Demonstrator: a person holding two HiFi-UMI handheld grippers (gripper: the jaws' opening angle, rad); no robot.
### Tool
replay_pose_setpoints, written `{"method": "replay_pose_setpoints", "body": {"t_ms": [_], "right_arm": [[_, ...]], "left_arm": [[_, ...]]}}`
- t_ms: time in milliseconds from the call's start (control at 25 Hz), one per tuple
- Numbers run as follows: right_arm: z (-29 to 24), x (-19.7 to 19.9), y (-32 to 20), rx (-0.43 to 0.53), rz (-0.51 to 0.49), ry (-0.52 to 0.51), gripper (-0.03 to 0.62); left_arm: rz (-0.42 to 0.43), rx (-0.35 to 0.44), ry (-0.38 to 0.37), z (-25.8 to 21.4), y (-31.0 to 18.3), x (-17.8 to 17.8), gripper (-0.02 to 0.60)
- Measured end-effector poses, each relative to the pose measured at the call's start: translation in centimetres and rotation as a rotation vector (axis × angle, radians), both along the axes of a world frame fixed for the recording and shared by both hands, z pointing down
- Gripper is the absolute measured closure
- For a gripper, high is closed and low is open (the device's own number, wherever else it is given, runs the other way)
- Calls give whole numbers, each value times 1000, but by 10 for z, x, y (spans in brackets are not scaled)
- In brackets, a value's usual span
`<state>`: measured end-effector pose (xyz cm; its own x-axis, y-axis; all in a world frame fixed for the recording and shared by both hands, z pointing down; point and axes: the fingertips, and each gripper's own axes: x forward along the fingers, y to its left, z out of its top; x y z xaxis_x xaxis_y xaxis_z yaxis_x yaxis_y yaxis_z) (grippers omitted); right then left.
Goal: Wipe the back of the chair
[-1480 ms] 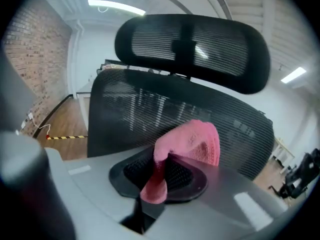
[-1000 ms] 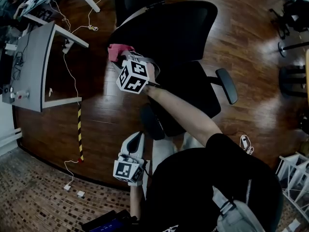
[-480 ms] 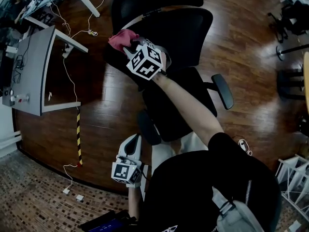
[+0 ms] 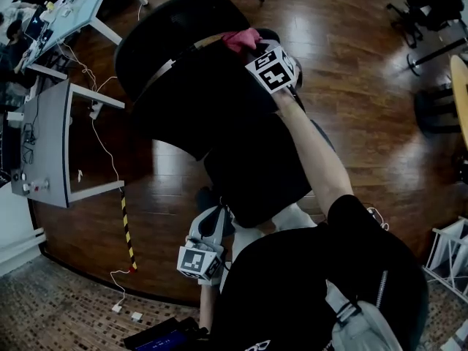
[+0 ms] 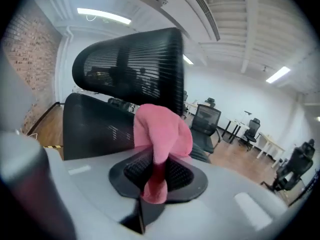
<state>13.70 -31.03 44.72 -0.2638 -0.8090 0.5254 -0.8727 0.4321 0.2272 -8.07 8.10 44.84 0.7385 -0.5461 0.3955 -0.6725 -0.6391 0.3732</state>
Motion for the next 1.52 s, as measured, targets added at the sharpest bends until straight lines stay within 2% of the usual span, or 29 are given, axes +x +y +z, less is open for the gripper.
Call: {"method": "replay_pose_setpoints", "body": {"t_ms": [120, 280, 360, 440, 520, 600, 720, 920, 1200, 1360, 1520], "right_arm": [[0, 62, 3, -2, 100, 1, 543], [6, 127, 13, -19, 249, 11, 543], [14, 140, 18, -37, 274, 22, 543], [22, 132, 22, -48, 248, 38, 543], [27, 104, 27, -53, 198, 56, 543], [34, 61, 32, -56, 126, 76, 543], [50, -26, 42, -65, -10, 100, 543], [70, -173, 66, -86, -249, 112, 543], [84, -327, 129, -119, -568, 62, 543], [86, -370, 167, -146, -696, 47, 543], [59, -357, 198, -136, -712, 26, 543]], "left_arm": [[18, -19, -26, -8, -8, 19, 589], [28, 22, -3, -6, -11, 32, 590], [34, 32, -1, -5, -11, 36, 589], [33, 26, 8, -3, -7, 36, 590], [16, 22, 10, -2, -6, 31, 590], [-1, 5, 5, -2, -4, 20, 590], [-27, 6, -1, 1, 0, -8, 589], [-120, 59, 7, -2, 5, -55, 589], [-218, 54, -9, -9, 26, -98, 589], [-255, 74, -19, -11, 35, -121, 590], [-253, 104, -27, -28, 36, -125, 590]]}}
